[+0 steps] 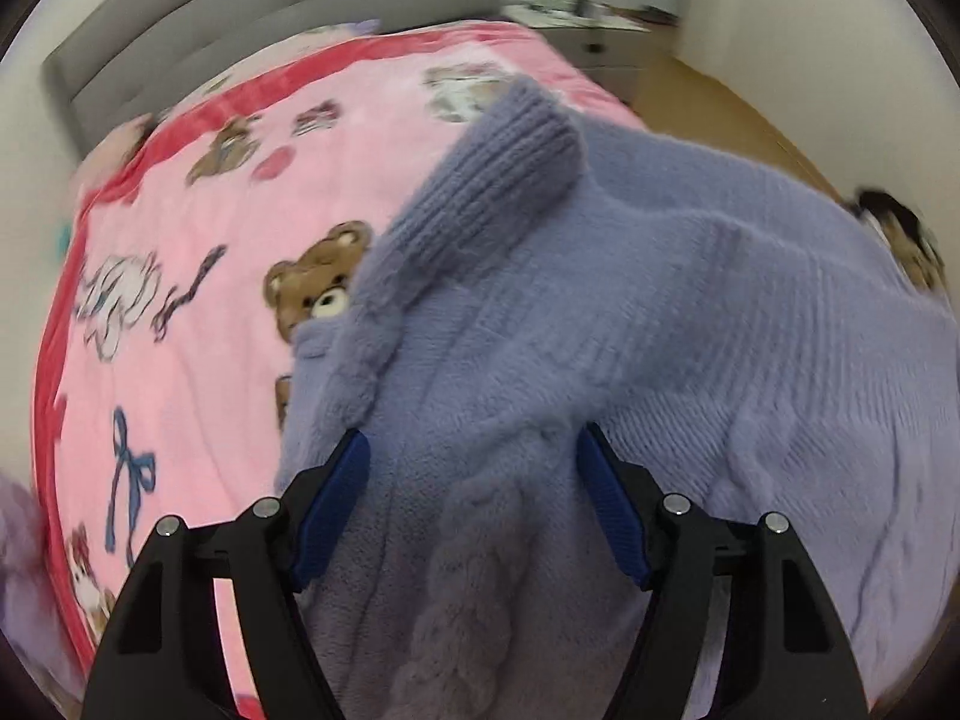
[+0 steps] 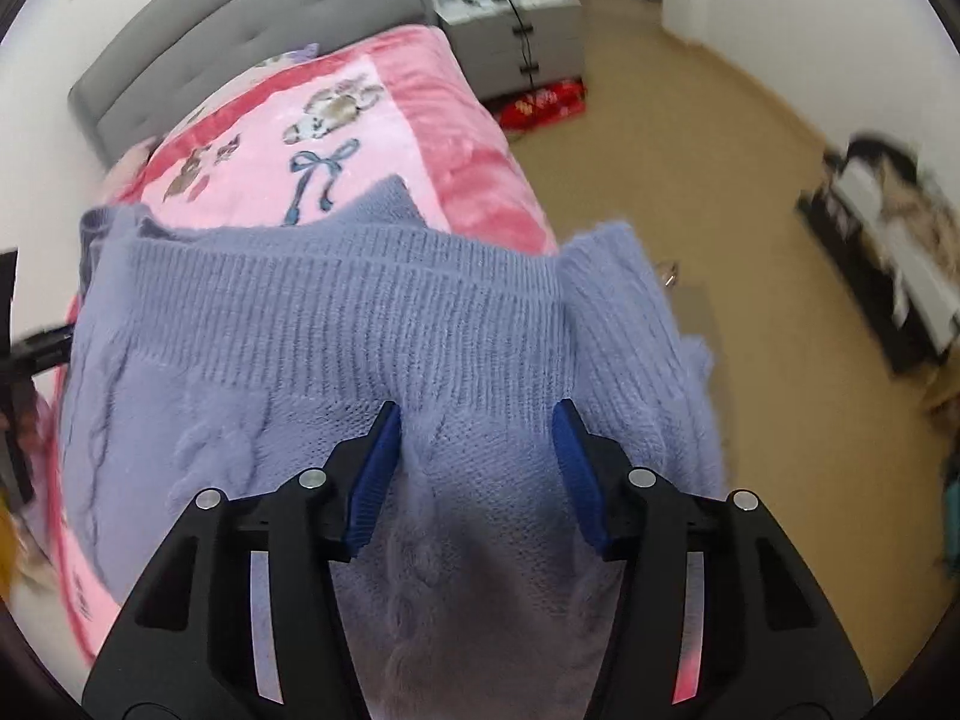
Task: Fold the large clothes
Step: 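Lower the folded cardigan onto the bed and open both tools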
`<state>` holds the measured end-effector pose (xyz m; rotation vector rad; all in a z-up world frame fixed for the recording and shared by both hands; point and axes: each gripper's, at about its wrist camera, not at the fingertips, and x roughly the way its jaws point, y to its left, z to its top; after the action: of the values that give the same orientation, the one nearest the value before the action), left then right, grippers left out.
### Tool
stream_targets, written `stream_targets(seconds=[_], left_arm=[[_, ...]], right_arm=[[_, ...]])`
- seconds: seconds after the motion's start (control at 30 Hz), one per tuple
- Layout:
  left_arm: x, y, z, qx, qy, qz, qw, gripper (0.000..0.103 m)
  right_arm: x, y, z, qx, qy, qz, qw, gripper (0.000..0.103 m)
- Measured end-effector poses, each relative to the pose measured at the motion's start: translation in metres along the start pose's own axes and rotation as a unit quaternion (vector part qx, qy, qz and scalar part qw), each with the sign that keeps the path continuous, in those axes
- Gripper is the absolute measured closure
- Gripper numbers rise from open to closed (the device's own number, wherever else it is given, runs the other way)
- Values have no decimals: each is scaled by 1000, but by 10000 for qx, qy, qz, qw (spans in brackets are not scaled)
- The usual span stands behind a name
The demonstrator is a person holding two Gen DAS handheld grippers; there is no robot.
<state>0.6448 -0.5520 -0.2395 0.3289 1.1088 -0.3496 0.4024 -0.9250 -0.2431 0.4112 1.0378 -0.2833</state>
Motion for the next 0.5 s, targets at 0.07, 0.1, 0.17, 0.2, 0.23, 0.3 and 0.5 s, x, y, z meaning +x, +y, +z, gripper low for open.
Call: stream_targets(seconds=[0.07, 0.1, 0.17, 0.2, 0.23, 0.3, 0.5], left_arm=[[9, -4, 4, 48, 45, 244, 9997, 32], [16, -8, 6, 95, 82, 399, 9991, 31], [22, -12, 4, 24, 175, 500, 9986, 30], [27, -11, 4, -129, 249, 525, 9982, 27], [26, -15, 1, -215, 297, 558, 9978, 26], [27, -17, -2, -324, 365, 648, 9967, 22], [18, -12, -13, -216, -47, 904, 9957, 6]], right_arm=[[14, 3, 3, -118, 23, -166, 9998, 48], [21, 3, 4, -153, 54, -287, 9995, 47], [31, 3, 9, -104, 175, -391, 9990, 43], [38, 1, 9, -36, 283, -419, 9987, 42], [42, 1, 10, 3, 382, -464, 9982, 41], [50, 4, 10, -7, 500, -609, 9969, 37], [51, 11, 9, 11, 600, -949, 9937, 20]])
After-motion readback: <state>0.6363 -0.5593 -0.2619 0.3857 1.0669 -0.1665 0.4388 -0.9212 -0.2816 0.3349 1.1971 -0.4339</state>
